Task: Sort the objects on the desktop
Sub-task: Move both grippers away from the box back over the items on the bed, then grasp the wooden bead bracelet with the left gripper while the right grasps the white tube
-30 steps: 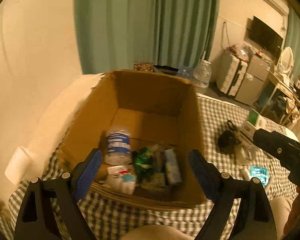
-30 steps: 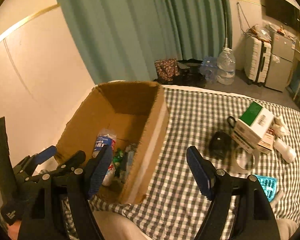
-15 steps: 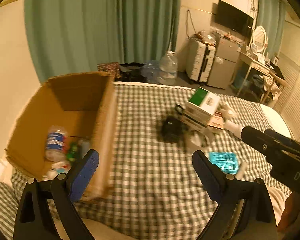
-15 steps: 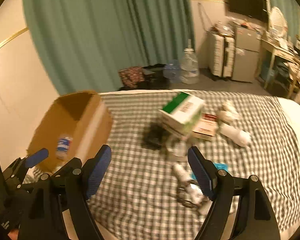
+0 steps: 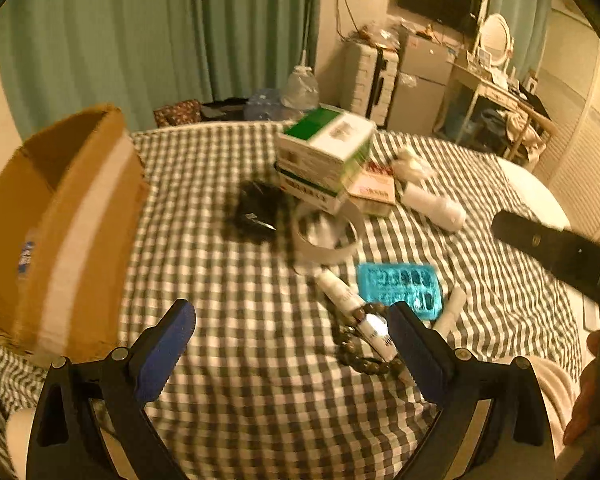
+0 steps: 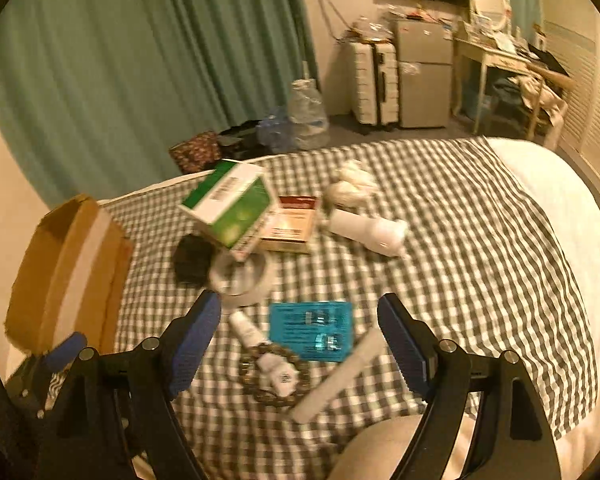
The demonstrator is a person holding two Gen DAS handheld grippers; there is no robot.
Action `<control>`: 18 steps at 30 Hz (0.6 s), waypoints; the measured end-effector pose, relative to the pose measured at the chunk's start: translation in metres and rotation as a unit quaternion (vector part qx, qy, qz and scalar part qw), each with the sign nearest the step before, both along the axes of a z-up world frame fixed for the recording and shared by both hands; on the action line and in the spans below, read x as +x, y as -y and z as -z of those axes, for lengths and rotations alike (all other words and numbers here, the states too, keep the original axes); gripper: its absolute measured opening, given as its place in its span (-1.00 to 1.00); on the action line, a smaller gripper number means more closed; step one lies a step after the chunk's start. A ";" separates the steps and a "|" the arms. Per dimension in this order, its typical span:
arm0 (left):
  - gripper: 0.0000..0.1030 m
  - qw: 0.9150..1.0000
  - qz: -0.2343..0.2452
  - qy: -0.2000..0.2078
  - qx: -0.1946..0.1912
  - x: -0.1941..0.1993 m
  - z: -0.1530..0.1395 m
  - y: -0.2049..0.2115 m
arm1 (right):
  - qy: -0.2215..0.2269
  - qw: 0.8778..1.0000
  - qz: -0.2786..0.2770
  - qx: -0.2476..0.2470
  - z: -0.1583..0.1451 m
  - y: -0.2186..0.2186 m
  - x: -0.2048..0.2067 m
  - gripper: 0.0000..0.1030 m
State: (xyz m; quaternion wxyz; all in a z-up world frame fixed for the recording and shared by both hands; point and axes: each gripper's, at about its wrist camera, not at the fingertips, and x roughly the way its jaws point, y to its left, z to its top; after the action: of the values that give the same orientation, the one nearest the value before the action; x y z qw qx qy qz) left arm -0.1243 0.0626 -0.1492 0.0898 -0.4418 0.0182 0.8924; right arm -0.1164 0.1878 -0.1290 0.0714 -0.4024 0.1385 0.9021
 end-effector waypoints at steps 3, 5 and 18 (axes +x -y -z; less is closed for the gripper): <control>0.92 1.000 0.011 0.012 0.003 -0.002 0.016 -0.011 | 0.009 1.000 0.012 -0.004 0.010 -0.012 0.000 0.57; 0.92 1.000 0.016 0.021 -0.004 -0.004 0.026 -0.018 | 0.016 1.000 0.016 -0.002 0.016 -0.017 0.000 0.57; 0.92 0.998 0.031 0.059 -0.022 -0.014 0.078 -0.039 | 0.089 0.996 0.023 -0.021 0.062 -0.035 -0.014 0.57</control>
State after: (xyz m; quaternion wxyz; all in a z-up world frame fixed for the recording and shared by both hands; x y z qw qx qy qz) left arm -0.1388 0.1011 -0.2273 0.1085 -0.4950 0.0456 0.8609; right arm -0.1305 0.2227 -0.1911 0.0960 -0.4787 0.1596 0.8580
